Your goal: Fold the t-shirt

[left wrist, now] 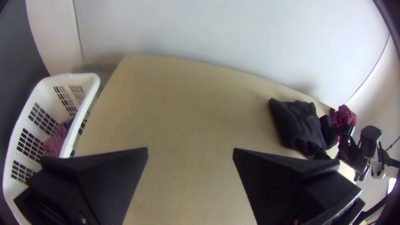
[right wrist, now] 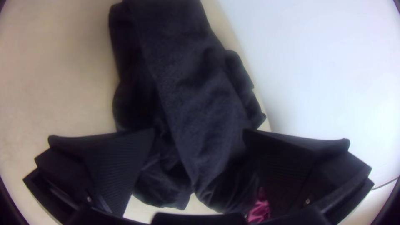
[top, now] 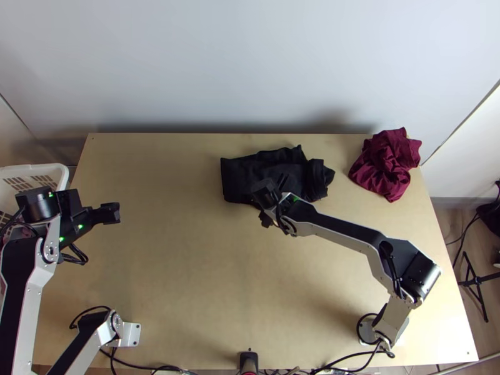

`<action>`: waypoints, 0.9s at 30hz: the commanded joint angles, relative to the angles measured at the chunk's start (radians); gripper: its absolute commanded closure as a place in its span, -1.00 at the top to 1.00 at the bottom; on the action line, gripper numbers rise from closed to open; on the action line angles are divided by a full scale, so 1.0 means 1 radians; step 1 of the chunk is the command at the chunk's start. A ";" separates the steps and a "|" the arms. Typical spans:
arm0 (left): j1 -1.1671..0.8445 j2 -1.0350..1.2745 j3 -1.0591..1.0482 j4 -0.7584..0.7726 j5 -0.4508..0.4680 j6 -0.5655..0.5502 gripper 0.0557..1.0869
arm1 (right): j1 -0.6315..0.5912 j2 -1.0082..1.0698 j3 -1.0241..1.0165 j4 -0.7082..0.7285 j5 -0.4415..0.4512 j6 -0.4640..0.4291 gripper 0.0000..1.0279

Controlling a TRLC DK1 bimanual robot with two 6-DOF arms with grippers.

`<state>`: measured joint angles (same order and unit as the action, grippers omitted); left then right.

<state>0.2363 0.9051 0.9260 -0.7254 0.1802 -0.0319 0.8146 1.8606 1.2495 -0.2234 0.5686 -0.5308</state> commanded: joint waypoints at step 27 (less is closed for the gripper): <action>0.164 0.046 -0.079 0.061 0.099 0.063 0.92 | 0.173 -0.167 -0.223 -0.136 -0.101 -0.017 0.90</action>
<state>0.3698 0.9436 0.8593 -0.6827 0.2657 0.0200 0.9512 1.7123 1.1038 -0.3393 0.4957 -0.5602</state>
